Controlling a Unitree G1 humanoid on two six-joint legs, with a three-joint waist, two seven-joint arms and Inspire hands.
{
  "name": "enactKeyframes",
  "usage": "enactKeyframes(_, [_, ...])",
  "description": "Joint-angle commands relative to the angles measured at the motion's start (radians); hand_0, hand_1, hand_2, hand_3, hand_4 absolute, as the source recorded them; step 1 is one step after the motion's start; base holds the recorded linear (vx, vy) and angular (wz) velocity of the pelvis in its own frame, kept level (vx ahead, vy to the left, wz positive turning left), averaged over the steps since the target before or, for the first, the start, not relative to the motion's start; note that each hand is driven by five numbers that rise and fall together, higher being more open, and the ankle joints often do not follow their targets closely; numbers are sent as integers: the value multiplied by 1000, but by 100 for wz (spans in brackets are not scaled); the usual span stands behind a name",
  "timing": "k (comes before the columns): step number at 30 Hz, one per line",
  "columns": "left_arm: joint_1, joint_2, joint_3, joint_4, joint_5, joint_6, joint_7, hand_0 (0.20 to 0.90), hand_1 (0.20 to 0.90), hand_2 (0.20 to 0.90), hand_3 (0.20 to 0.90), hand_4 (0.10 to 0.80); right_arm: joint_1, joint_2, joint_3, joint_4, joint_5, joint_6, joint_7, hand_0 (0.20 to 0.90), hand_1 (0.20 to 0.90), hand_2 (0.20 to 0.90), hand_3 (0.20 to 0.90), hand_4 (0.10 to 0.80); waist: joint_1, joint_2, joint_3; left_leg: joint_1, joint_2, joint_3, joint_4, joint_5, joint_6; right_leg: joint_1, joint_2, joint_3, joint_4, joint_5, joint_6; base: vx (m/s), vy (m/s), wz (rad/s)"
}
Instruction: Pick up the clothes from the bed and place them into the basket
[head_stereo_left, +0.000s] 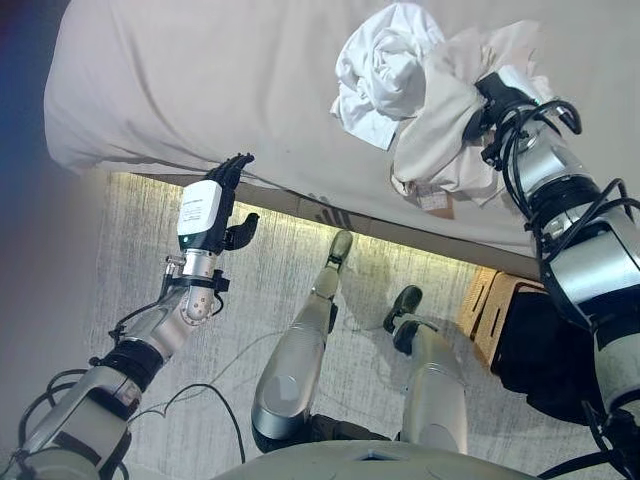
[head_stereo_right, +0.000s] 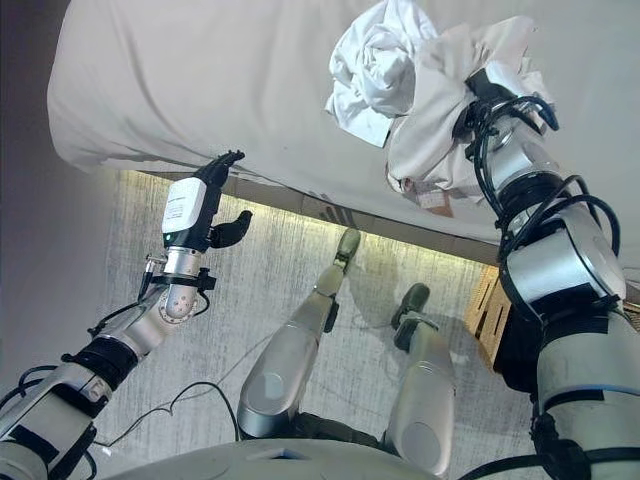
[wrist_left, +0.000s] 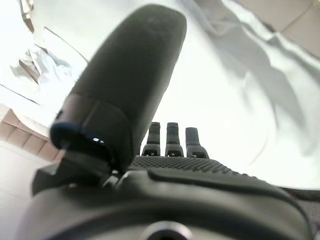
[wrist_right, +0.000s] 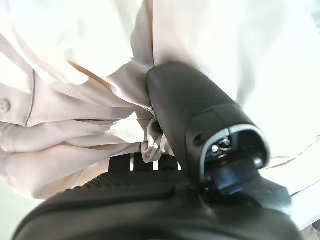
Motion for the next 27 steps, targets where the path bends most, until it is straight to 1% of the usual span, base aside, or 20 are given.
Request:
enactKeyframes(1, [-75, 16, 30, 30, -2, -25, 21, 900, 900, 900, 900, 800, -42, -42, -6, -10, 49, -80, -38, 300, 300, 300, 200, 100, -28, -1, -18, 105, -16, 95, 55, -175, 82, 45, 21, 24, -134, 125, 2, 10, -29, -6])
enactKeyframes(6, [-83, 26, 48, 10, -8, -48, 10, 900, 900, 900, 900, 800, -8, -59, -53, -51, 110, -116, -55, 300, 300, 300, 200, 100, -50, -14, -18, 179, -11, 106, 30, -179, 79, 120, 24, 35, -175, 137, 6, 0, -22, -9])
enactKeyframes(8, [-77, 28, 56, -8, -21, -55, -5, 900, 900, 900, 900, 800, 26, -70, -86, -79, 141, -138, -64, 300, 300, 300, 200, 100, -60, -23, -31, 209, -10, 108, 19, -184, 78, 151, 25, 38, -197, 143, 8, 16, -31, -6])
enactKeyframes(9, [-68, 26, 61, -18, -36, -62, -21, 900, 900, 900, 900, 800, 52, -77, -107, -101, 162, -158, -71, 300, 300, 300, 200, 100, -67, -32, -43, 227, -9, 110, 11, -187, 77, 170, 24, 41, -211, 145, 11, 43, -36, -2])
enactKeyframes(12, [-29, 10, 75, -29, -52, -71, -56, 900, 900, 900, 900, 800, 113, -102, -149, -166, 177, -180, -61, 300, 300, 300, 200, 100, -81, -50, -81, 267, -5, 117, -14, -190, 73, 218, 30, 47, -258, 157, 15, 67, -33, -3])
enactKeyframes(14, [19, 1, 95, -31, -65, -85, -91, 900, 900, 900, 900, 800, 180, -136, -196, -230, 212, -213, -61, 300, 300, 300, 200, 100, -97, -68, -121, 313, 1, 130, -41, -194, 68, 268, 36, 54, -301, 168, 19, 105, -61, -5])
enactKeyframes(18, [68, -10, 124, -26, -64, -93, -117, 900, 900, 900, 900, 800, 263, -163, -264, -322, 260, -235, -58, 300, 300, 300, 200, 100, -116, -88, -161, 352, 7, 146, -62, -200, 66, 308, 42, 70, -343, 184, 24, 30, -59, -9])
enactKeyframes(20, [90, -20, 132, -4, -62, -96, -125, 900, 900, 900, 900, 800, 305, -174, -290, -363, 265, -246, -51, 300, 300, 300, 200, 100, -128, -99, -186, 372, 10, 155, -69, -205, 66, 325, 45, 81, -362, 193, 26, 31, -52, -8])
enactKeyframes(24, [134, -61, 155, 67, -112, -102, -162, 900, 900, 900, 900, 800, 390, -200, -360, -441, 286, -269, -40, 300, 300, 300, 200, 100, -160, -121, -246, 422, 19, 181, -95, -212, 62, 368, 51, 105, -410, 214, 34, 43, -48, -18])
enactKeyframes(27, [154, -85, 169, 109, -85, -113, -168, 900, 900, 900, 900, 800, 447, -217, -405, -497, 291, -270, -15, 300, 300, 300, 200, 100, -183, -133, -285, 446, 27, 202, -94, -225, 63, 385, 57, 124, -420, 216, 34, 63, -17, -25])
